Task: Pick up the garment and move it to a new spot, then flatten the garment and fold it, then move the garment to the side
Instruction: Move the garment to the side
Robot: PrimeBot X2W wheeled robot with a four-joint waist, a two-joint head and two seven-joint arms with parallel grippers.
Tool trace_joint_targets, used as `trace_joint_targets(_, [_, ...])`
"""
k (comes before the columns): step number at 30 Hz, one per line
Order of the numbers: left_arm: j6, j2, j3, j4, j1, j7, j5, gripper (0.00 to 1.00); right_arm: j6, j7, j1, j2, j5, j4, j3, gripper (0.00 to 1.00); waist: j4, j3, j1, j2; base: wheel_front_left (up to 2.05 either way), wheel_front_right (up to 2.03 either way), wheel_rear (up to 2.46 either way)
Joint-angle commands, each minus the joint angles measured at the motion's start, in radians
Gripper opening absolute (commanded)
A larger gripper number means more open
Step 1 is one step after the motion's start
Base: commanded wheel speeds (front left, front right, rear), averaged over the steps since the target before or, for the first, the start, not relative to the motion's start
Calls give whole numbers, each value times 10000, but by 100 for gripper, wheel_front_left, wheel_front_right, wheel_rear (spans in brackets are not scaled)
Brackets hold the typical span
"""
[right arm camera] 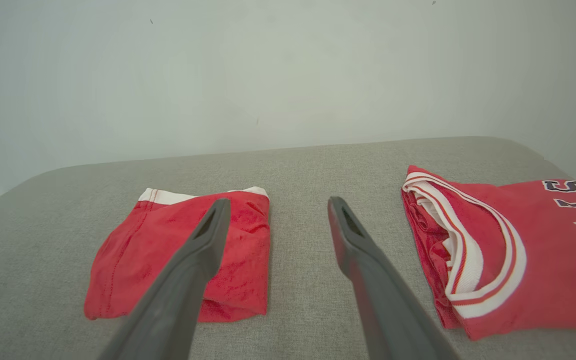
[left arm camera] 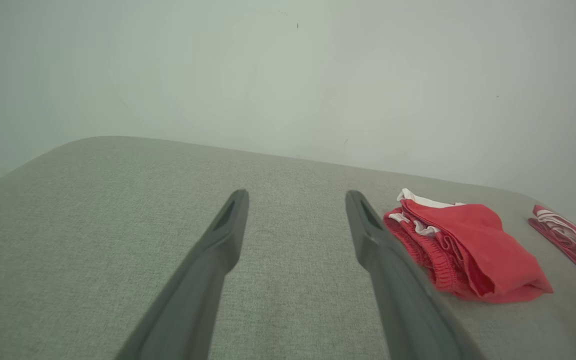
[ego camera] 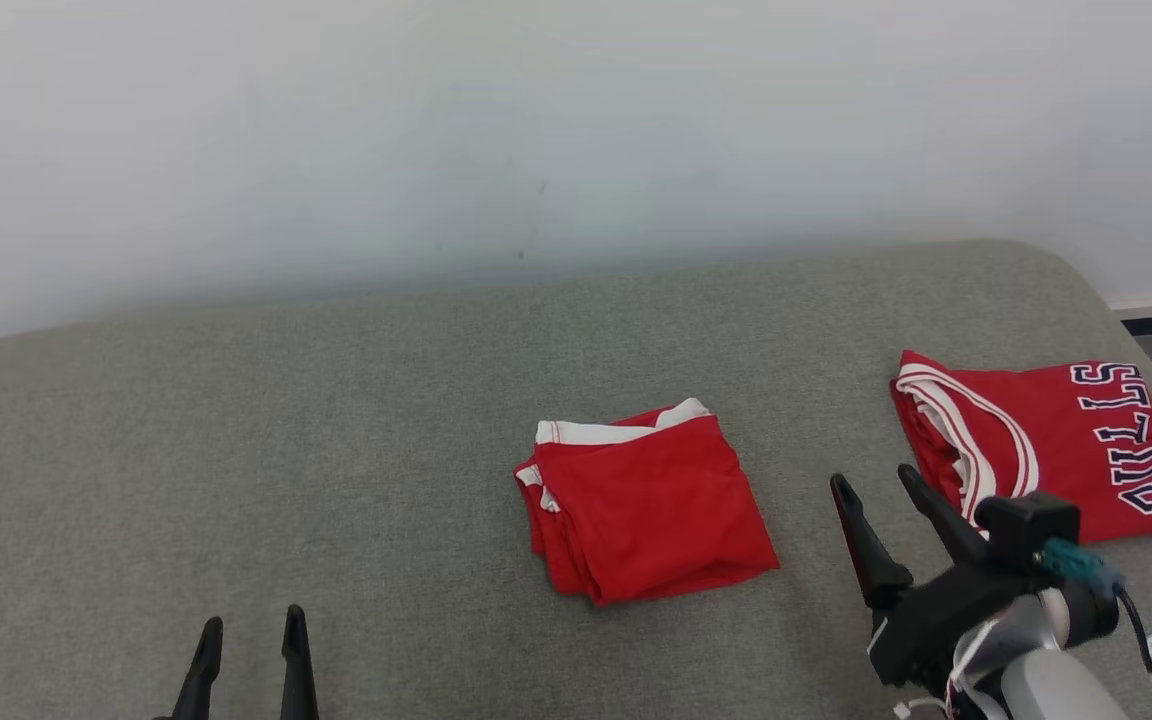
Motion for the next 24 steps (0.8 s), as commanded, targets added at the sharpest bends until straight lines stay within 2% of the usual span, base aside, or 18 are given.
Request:
trace_joint_targets(1, [-10, 4, -39, -71, -157, -20, 59, 100, -30, 373, -463, -102, 218, 153, 151, 100, 268, 248, 0, 0, 0, 0, 0])
trace_joint_targets(7, [-134, 5, -202, -160, -509, -20, 90, 100, -30, 1806, -2072, -296, 855, 1500, 502, 100, 930, 896, 0, 0, 0, 0, 0])
trace_joint_targets(13, [-266, 4, -536, -77, -989, -20, 17, 100, -30, 2784, -3125, -328, 1222, 3269, 310, 100, 1766, 1574, 0, 0, 0, 0, 0])
trace_joint_targets(17, [-308, 4, -542, 77, -1228, -20, -158, 100, -30, 3059, -3571, -305, 1155, 4370, 404, 100, 2192, 1941, 0, 0, 0, 0, 0])
trace_joint_targets(24, [-329, -1, -477, 172, -1310, -19, -316, 100, -30, 2970, -3740, -231, 1142, 5209, 656, 100, 2405, 2138, 0, 0, 0, 0, 0])
